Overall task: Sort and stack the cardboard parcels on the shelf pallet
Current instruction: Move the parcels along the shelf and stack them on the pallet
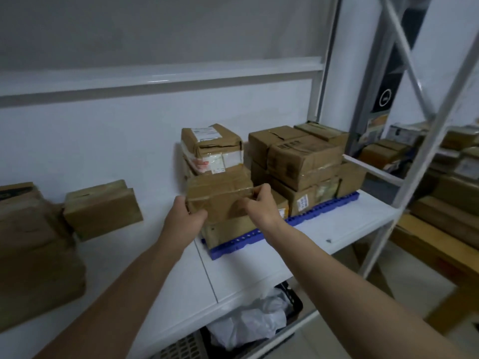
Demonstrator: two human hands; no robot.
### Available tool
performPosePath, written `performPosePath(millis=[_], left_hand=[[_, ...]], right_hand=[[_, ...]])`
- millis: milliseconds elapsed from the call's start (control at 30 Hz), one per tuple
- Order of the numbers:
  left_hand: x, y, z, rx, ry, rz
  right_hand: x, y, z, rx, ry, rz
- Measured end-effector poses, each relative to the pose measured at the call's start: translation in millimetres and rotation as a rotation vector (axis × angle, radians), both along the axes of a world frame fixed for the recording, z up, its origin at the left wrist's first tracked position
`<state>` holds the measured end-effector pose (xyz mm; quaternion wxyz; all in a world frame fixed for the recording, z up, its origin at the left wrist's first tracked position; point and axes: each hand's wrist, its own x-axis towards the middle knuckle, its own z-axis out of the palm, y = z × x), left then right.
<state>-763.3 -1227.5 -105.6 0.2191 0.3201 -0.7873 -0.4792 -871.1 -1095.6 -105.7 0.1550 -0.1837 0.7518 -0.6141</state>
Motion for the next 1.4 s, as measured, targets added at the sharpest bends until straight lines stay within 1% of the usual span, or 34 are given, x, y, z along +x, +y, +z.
performPosePath(millis=[167,300,467,633,800,1000,1133,1167,1200,1300,1333,1400], left_hand=[[-31.2,50.2,-13.5,0.102,-0.025,-0.082],[-53.8,93.7,-21.2,0.145,-0.067,-0.172],[-81.4,145.4,-19.9,0.149,-0.102,-0.292],[-114.9,188.8,-16.9,0.142,-0.115,-0.454],[-156.9,214.0,-20.9,0.128,-0.095,-0.513],[-230.5,232.2,-18.8,0.091,-0.058,-0.592],[-280.5,242.3,-5.5,0.073,0.042,-0.676],[-291.6,243.4,-2.3,0.029,0.076,-0.67],[-301.9,243.4,0.4,-0.073,0.105,-0.635],[-327.9,238.3,9.1,-0.454,0.155,-0.504],[-337.5,235.3,12.3,-0.556,0.152,-0.482],[-359.1,226.7,16.1,-0.761,0.074,-0.474]], right_hand=[[-24.8,61.7,-15.3,0.038,-0.003,-0.083],[-42.5,108.7,-22.8,-0.014,-0.026,-0.158],[-65.8,154.9,-26.4,-0.116,-0.064,-0.236],[-103.5,187.3,-22.3,-0.123,-0.072,-0.414],[-143.4,214.3,-21.8,-0.108,-0.055,-0.518],[-207.0,235.9,-14.4,-0.154,-0.088,-0.62],[-261.8,242.2,2.0,-0.16,-0.073,-0.677],[-275.1,241.4,5.6,-0.167,-0.071,-0.683],[-287.7,240.2,8.4,-0.164,-0.07,-0.691],[-321.7,235.3,11.1,-0.131,-0.072,-0.74],[-331.9,234.0,10.8,-0.142,-0.07,-0.746],[-350.3,231.8,8.6,-0.186,-0.075,-0.741]])
